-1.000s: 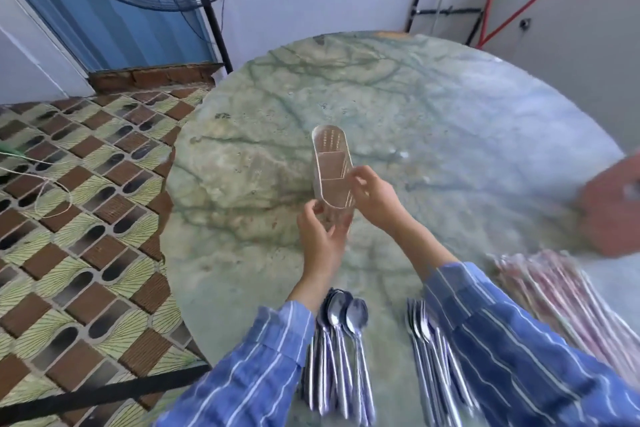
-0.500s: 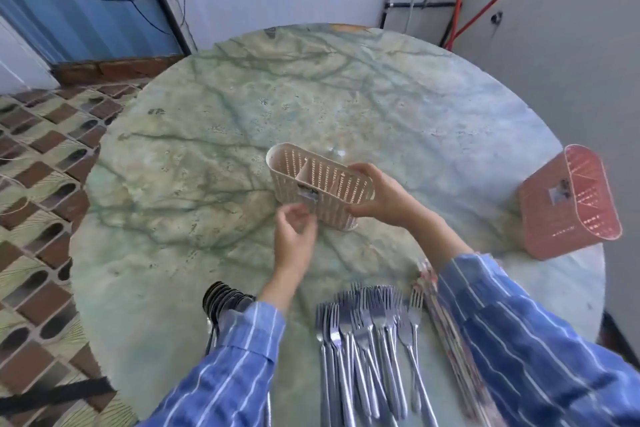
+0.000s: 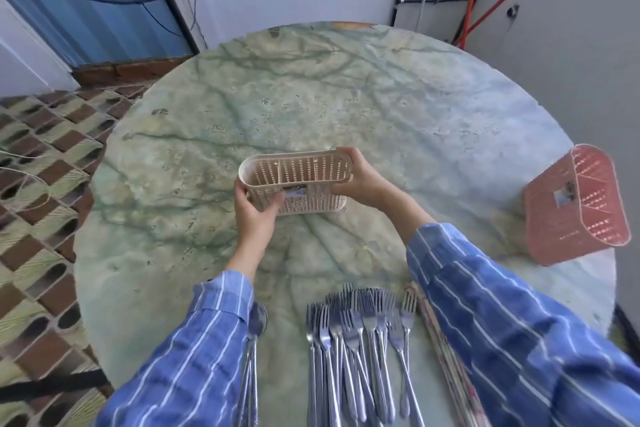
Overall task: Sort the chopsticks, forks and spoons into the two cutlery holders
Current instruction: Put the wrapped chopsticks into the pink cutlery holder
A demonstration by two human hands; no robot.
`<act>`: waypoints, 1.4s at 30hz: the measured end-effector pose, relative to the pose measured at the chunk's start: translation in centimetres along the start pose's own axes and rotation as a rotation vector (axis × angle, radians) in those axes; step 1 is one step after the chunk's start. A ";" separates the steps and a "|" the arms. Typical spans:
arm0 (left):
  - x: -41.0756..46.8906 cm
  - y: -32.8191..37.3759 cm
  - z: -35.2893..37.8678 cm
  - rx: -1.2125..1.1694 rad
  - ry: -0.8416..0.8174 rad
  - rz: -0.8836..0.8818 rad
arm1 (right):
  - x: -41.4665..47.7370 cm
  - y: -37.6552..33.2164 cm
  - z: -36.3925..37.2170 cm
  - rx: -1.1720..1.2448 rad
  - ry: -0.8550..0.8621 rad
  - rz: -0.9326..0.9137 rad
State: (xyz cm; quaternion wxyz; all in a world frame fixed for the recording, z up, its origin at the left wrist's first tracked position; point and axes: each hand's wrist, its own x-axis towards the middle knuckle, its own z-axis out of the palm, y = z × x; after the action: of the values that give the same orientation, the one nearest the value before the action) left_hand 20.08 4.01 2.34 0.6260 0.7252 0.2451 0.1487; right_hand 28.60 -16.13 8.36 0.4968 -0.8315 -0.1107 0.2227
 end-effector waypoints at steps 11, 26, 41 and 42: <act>-8.6 0.6 4.8 0.053 -0.112 -0.077 | -8.4 4.1 0.2 0.041 0.505 -0.064; -16.0 6.4 29.7 0.016 -0.665 0.113 | -21.1 17.0 -18.4 0.102 1.165 0.364; -11.0 6.4 30.6 0.065 -0.402 -0.010 | -16.6 18.0 -23.5 0.167 0.397 0.050; -10.3 6.2 29.3 0.065 -0.361 -0.035 | -15.8 17.4 -23.4 0.174 0.324 0.031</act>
State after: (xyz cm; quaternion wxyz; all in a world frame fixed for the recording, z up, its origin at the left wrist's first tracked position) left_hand 27.83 -26.67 4.28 0.6385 0.7557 0.1458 -0.0029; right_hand 25.37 -49.10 6.80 0.5746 -0.8120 0.0032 0.1022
